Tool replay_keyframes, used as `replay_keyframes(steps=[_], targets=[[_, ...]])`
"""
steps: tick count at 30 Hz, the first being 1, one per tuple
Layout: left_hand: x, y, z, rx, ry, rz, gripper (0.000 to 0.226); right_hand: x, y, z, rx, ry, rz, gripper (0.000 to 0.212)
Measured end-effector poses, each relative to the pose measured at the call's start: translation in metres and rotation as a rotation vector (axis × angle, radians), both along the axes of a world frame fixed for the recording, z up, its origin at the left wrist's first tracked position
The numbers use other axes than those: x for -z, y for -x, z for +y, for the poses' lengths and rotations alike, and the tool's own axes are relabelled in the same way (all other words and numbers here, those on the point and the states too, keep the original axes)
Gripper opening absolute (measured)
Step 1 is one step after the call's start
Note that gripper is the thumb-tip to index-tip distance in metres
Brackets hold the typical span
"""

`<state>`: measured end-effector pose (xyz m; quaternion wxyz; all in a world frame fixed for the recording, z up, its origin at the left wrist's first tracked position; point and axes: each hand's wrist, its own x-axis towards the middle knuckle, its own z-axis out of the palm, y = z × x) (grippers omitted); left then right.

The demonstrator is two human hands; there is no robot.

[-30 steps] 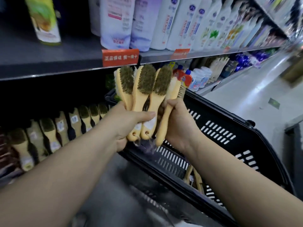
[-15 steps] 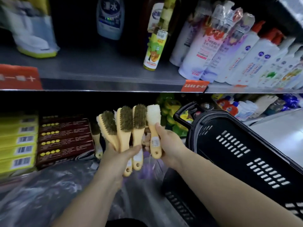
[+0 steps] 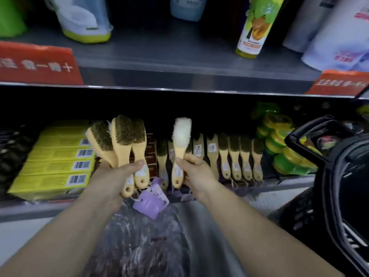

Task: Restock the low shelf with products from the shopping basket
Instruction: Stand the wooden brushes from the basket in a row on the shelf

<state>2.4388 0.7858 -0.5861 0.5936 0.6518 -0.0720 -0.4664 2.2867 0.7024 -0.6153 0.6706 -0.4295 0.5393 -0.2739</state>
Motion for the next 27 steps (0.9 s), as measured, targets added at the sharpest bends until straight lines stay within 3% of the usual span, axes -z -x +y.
replay_keyframes(steps=[3, 8, 12, 18, 21, 24, 27], targets=[[0.002, -0.002, -0.005, 0.03, -0.011, 0.002, 0.036, 0.017, -0.024, -0.01, 0.001, 0.066, 0.06, 0.006], [-0.005, 0.007, -0.016, 0.087, -0.02, 0.073, 0.04, 0.04, -0.044, -0.024, -0.117, 0.174, 0.206, 0.038], [-0.01, 0.006, -0.015, 0.175, 0.003, 0.201, 0.022, 0.051, -0.036, -0.019, -0.352, 0.285, 0.385, 0.041], [-0.008, 0.01, -0.012, 0.182, -0.01, 0.257, 0.018, 0.042, -0.024, -0.023, -0.547, 0.454, 0.559, 0.04], [-0.007, 0.016, -0.02, 0.159, -0.018, 0.249, 0.014, 0.027, -0.017, -0.022, -0.477, 0.597, 0.635, 0.033], [0.0, 0.022, -0.035, 0.145, -0.006, 0.148, 0.035, 0.007, -0.013, -0.024, -0.279, 0.549, 0.374, 0.028], [0.004, 0.029, -0.049, 0.161, 0.036, 0.044, 0.047, -0.006, -0.011, -0.021, -0.263, 0.204, 0.032, 0.031]])
